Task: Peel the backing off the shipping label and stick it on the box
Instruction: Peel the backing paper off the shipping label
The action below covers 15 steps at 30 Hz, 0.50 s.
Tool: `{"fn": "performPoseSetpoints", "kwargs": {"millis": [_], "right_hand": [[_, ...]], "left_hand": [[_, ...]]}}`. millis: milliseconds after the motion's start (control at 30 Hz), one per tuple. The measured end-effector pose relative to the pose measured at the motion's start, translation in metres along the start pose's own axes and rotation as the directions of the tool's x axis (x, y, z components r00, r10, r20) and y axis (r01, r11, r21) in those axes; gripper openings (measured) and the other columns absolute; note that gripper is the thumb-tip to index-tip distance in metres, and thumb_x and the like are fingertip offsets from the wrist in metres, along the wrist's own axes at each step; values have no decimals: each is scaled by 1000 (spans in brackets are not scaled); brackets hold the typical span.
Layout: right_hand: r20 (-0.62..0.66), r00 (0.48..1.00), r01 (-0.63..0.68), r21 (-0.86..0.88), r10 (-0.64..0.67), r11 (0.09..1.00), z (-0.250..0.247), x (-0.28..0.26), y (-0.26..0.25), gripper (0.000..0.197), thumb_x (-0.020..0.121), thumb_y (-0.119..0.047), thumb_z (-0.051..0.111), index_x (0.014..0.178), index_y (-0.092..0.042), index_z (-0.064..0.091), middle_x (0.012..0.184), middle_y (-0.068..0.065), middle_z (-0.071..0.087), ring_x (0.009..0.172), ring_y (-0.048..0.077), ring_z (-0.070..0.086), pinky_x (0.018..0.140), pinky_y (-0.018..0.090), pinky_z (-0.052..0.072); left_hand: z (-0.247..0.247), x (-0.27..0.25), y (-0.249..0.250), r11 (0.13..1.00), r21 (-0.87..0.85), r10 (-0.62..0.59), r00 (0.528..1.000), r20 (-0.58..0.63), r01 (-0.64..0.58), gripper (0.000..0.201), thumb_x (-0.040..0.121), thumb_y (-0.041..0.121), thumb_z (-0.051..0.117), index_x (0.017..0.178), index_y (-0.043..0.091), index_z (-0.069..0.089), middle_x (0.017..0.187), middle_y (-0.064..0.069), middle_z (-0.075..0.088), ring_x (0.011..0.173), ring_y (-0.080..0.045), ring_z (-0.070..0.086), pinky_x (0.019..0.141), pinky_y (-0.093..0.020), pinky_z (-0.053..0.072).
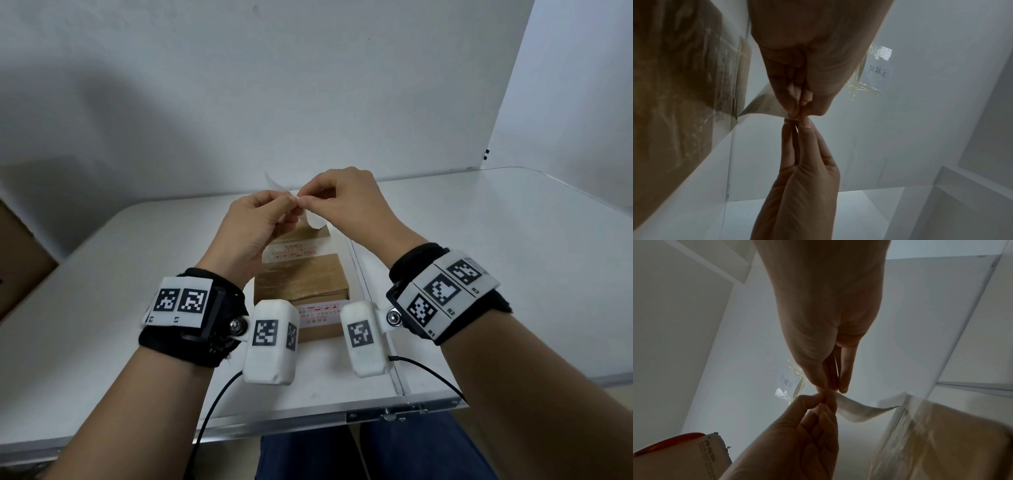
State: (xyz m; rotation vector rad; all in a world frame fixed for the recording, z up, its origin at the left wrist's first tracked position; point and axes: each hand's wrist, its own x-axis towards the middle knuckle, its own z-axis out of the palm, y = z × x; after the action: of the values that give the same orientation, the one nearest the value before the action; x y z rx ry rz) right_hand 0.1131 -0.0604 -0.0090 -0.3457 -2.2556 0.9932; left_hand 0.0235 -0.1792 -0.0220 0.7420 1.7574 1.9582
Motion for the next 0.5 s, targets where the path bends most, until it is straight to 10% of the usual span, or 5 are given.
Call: {"fn": "performPoseSetpoints", "kwargs": {"millis": [500], "right_hand": [[4,994,-106,39,106,994,-2,1,-3,14,82,-11,64,80,-11,78,73,2,75,77,17,73,72,26,61]], "left_hand": [[3,0,2,969,231,96,995,-20,-89,9,82,10,66,73,8,68,70,-4,68,57,-6,60,61,-18,51]]}}
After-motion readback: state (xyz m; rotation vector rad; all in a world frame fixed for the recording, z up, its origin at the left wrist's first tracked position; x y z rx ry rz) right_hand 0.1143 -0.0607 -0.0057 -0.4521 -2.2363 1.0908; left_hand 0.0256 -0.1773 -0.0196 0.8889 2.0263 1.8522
